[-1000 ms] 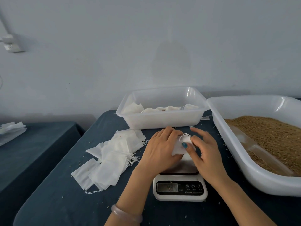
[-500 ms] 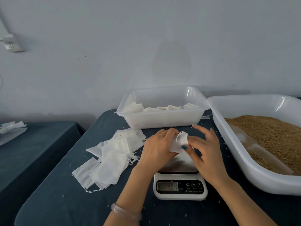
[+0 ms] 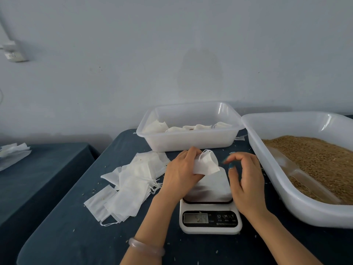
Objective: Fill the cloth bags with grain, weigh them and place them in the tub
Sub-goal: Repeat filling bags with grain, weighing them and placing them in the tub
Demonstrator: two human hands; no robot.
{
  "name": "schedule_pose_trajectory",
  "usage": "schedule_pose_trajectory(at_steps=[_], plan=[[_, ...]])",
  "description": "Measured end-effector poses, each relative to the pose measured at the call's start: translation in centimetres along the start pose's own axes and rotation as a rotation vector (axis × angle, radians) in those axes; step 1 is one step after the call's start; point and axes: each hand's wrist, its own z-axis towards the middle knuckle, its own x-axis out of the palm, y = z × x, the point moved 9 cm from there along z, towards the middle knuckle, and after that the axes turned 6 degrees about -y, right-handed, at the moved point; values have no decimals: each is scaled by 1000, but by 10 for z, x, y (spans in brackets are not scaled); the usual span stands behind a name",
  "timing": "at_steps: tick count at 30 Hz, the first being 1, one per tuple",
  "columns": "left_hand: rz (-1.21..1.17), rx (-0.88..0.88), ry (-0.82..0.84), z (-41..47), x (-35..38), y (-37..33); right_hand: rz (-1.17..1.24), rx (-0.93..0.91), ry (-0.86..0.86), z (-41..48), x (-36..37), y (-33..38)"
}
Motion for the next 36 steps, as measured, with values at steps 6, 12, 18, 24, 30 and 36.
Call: schedule_pose_trajectory(at_steps=[6,12,18,24,30,36], plan=[[6,-16,3,-1,2,7,-281,-203,69,33,-9,55],[13,-68,24,-3,6,12,-954,403,619,108,-66,-62],[-4,-111,29,-2,7,17,-1326,511,1240,68,-88,-132],[-13,-107,30,-4,8,19,-1255,608,1266,50,-80,-142],[-16,-121,34,-4,10,23,-975,789,1022,71,-78,-150],[-15,-129,47,-4,11,26,-869,846,692,98,-76,-172]])
